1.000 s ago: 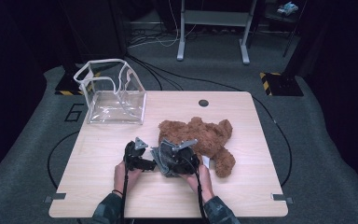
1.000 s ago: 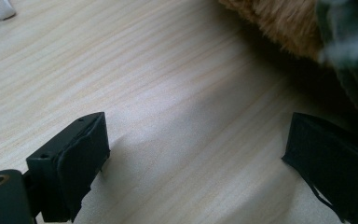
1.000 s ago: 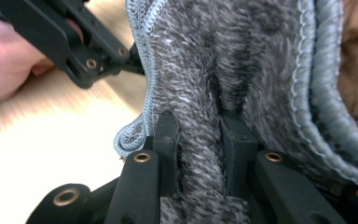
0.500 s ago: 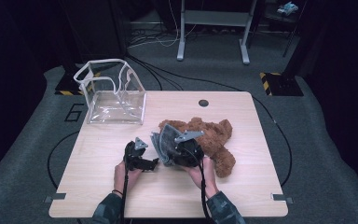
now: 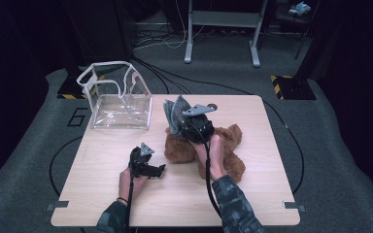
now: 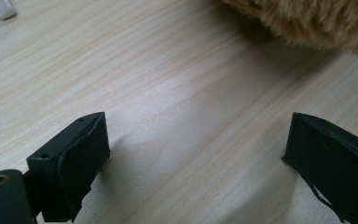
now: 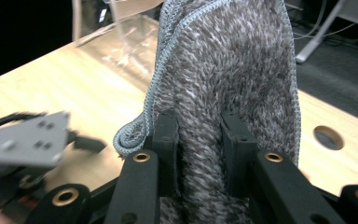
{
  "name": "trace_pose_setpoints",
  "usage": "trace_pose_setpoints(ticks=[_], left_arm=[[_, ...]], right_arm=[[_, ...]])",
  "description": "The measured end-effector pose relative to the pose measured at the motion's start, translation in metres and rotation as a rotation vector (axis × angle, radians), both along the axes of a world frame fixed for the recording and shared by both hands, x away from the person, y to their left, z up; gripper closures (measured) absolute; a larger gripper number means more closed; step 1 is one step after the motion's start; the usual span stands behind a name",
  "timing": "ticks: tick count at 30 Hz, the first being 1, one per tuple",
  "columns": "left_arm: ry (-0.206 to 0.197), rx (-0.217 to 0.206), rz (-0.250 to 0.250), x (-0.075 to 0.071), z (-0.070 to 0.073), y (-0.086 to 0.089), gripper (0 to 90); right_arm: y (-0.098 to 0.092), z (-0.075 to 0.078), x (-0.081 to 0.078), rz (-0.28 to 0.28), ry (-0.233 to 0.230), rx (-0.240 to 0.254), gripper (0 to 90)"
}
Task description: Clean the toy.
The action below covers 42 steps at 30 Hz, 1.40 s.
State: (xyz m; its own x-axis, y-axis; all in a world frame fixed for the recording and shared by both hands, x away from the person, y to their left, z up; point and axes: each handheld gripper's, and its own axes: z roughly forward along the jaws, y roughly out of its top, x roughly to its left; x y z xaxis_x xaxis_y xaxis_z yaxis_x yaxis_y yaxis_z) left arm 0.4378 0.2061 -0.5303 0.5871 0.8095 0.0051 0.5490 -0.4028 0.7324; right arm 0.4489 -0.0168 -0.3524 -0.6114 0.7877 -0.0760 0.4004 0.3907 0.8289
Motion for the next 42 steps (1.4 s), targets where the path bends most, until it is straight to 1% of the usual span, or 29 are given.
trace_pose_setpoints(ticks=[2,3,4,5,6,7,8,9,10,12,15,16,18,19,23,25,28,30,31,33,34,36,38,40,42], left_arm=[[0.001,0.001,-0.001,0.0,0.0,0.0,5.8],[0.006,0.002,-0.002,0.0,0.0,0.0,5.8],[0.002,0.0,-0.002,0.0,0.0,0.0,5.8],[0.007,-0.008,0.0,0.0,0.0,0.0,5.8],[0.008,0.007,-0.012,0.0,0.001,0.001,5.8],[0.006,0.001,-0.004,0.0,0.0,0.0,5.8],[0.007,-0.001,-0.004,0.0,0.0,0.0,5.8],[0.012,0.002,-0.007,0.0,0.001,0.0,5.8],[0.009,0.002,-0.008,0.0,0.001,0.0,5.8],[0.012,0.002,-0.007,0.0,0.001,0.0,5.8],[0.013,0.004,-0.01,0.0,0.001,0.001,5.8],[0.013,0.005,-0.01,0.0,0.001,0.001,5.8],[0.013,0.004,-0.01,0.0,0.001,0.001,5.8],[0.012,0.002,-0.007,0.0,0.001,0.0,5.8],[0.01,0.001,-0.007,0.0,0.001,0.0,5.8],[0.013,0.003,-0.008,0.0,0.001,0.0,5.8],[0.01,0.002,-0.008,0.0,0.001,0.0,5.8],[0.012,0.003,-0.008,0.0,0.001,0.0,5.8],[0.012,0.005,-0.012,0.0,0.001,0.001,5.8],[0.015,0.005,-0.012,0.0,0.001,0.001,5.8],[0.016,0.011,-0.017,0.0,0.001,0.001,5.8],[0.015,0.005,-0.014,0.0,0.001,0.001,5.8],[0.016,0.007,-0.014,0.0,0.001,0.001,5.8],[0.016,0.005,-0.012,0.0,0.001,0.001,5.8],[0.011,0.01,-0.016,0.0,0.001,0.001,5.8]], right_arm=[[0.003,-0.002,0.008,-0.015,0.003,-0.012,70.8],[0.004,-0.003,0.011,-0.027,0.011,-0.009,70.8],[0.006,-0.007,0.017,-0.034,0.013,-0.011,70.7],[0.007,-0.01,0.021,-0.042,0.03,-0.017,70.6],[0.008,-0.014,0.025,-0.051,0.039,-0.025,70.6],[0.01,-0.018,0.029,-0.063,0.057,-0.029,70.6],[0.01,-0.021,0.032,-0.062,0.072,-0.032,70.5],[0.011,-0.027,0.036,-0.063,0.105,-0.045,70.4],[0.011,-0.032,0.038,-0.056,0.117,-0.056,70.4],[0.012,-0.039,0.041,-0.05,0.146,-0.048,70.4],[0.009,-0.042,0.041,-0.039,0.17,-0.012,70.5],[0.008,-0.042,0.041,-0.042,0.175,-0.002,70.5],[0.006,-0.041,0.039,-0.029,0.184,0.001,70.4],[0.006,-0.04,0.037,-0.017,0.178,-0.002,70.5],[0.005,-0.039,0.031,0.0,0.182,-0.004,70.4],[0.004,-0.04,0.026,0.006,0.198,0.017,70.3],[0.002,-0.043,0.022,0.028,0.191,0.021,70.2],[0.001,-0.046,0.016,0.033,0.2,0.033,70.1],[-0.001,-0.047,0.014,0.046,0.196,0.031,70.0],[-0.002,-0.049,0.01,0.052,0.2,0.035,69.9],[-0.002,-0.049,0.007,0.056,0.202,0.038,69.8],[-0.004,-0.052,0.002,0.075,0.195,0.028,69.7],[-0.004,-0.054,-0.003,0.077,0.209,0.029,69.7],[-0.004,-0.057,-0.007,0.092,0.209,0.021,69.7],[-0.003,-0.06,-0.011,0.09,0.222,0.028,69.7]])
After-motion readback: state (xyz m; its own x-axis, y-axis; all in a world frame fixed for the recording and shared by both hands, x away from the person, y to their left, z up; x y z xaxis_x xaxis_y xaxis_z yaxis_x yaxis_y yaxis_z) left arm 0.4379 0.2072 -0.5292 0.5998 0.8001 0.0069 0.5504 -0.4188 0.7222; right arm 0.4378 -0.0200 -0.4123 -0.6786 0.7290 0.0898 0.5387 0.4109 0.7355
